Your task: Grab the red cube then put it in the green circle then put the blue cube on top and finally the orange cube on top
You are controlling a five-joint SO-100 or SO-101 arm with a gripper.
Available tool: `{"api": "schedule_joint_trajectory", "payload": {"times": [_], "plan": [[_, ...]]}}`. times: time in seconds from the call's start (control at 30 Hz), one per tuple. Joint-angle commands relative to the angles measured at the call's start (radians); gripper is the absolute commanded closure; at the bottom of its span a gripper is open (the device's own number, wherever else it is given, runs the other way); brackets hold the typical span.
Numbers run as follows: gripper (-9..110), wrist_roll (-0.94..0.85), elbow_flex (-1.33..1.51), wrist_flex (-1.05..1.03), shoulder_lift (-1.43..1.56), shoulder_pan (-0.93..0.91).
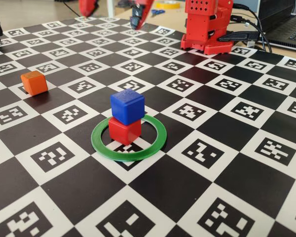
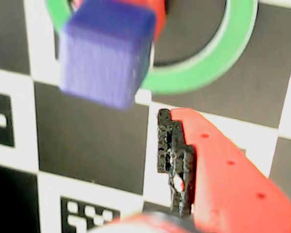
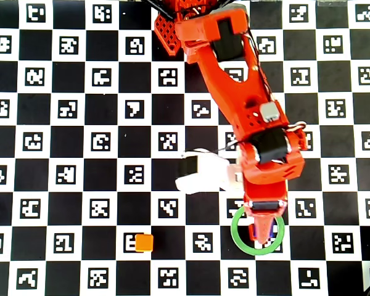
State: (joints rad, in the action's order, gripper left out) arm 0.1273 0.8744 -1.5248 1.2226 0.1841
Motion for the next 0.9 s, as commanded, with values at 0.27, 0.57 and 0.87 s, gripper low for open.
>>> {"api": "schedule_joint_trajectory", "payload": {"times": [0.27,0.57,0.87], "plan": [[65,-0.153,-0.002,0.075,0.129,-0.235],[64,-0.193,-0.075,0.106,0.012,-0.334],[64,-0.241,-0.160,0.143,-0.091,-0.367]]}}
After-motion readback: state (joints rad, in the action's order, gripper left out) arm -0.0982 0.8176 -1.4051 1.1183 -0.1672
